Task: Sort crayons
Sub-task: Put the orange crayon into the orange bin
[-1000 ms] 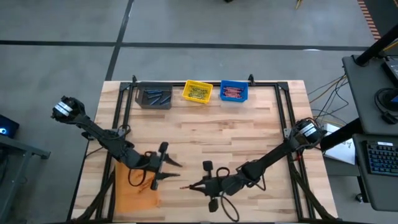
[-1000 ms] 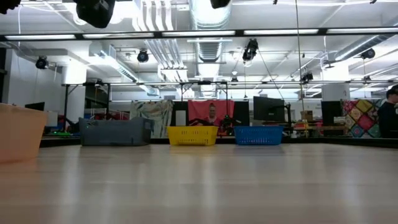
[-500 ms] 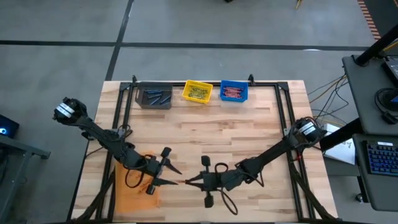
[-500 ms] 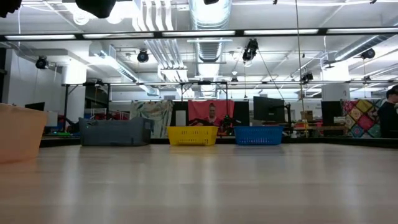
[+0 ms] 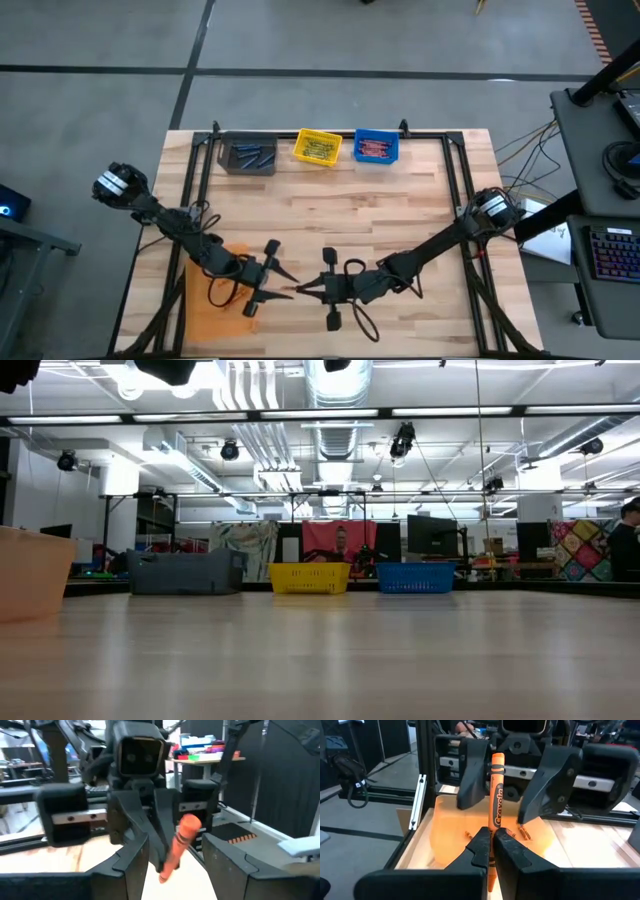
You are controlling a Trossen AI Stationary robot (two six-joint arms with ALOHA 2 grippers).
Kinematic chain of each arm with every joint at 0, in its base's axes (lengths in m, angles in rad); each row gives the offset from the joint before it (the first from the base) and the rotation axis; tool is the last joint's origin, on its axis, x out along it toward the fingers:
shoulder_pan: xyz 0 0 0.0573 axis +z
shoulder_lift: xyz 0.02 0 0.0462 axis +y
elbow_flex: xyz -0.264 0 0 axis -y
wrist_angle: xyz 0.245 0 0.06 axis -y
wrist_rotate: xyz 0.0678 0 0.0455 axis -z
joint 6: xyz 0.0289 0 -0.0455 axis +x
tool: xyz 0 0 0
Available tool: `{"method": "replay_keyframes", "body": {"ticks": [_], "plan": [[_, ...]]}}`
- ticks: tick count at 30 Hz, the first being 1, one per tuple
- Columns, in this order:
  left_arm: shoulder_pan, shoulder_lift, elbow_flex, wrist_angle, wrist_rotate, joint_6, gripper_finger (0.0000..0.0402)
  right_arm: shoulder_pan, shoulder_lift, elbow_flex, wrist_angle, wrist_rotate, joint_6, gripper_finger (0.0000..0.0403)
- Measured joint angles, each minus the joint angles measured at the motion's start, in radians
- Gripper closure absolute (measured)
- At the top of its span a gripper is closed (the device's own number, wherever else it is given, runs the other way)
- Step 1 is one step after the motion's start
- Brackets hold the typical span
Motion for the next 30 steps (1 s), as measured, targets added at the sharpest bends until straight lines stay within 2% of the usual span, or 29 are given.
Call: {"method": "replay_keyframes", "body": {"ticks": [5, 13, 16, 21, 26, 28, 30], "plan": [[0.000, -0.005, 0.006, -0.004, -0.035, 0.017, 0.0265, 0.000, 0.000, -0.002, -0.002, 0.000, 0.000, 0.0392], [0.000, -0.005, 0.006, -0.009, -0.036, 0.016, 0.0389, 0.000, 0.000, -0.002, -0.004, 0.000, 0.025, 0.0392], [0.000, -0.009, 0.005, -0.013, -0.036, -0.005, 0.0388, 0.000, 0.000, -0.002, -0.004, 0.001, 0.032, 0.0382], [0.000, -0.038, 0.005, -0.044, -0.037, -0.014, 0.0392, 0.000, -0.018, 0.001, -0.034, 0.001, 0.051, 0.0341], [0.000, -0.115, 0.041, -0.254, -0.040, -0.097, 0.0399, 0.001, -0.057, 0.032, -0.175, 0.001, 0.068, 0.0300], [0.000, -0.144, 0.095, -0.410, -0.076, -0.135, 0.0399, 0.000, -0.077, 0.055, -0.259, 0.008, 0.094, 0.0289], [0.000, -0.163, 0.173, -0.652, -0.096, -0.187, 0.0399, -0.001, -0.099, 0.074, -0.354, 0.032, 0.130, 0.0281]]}}
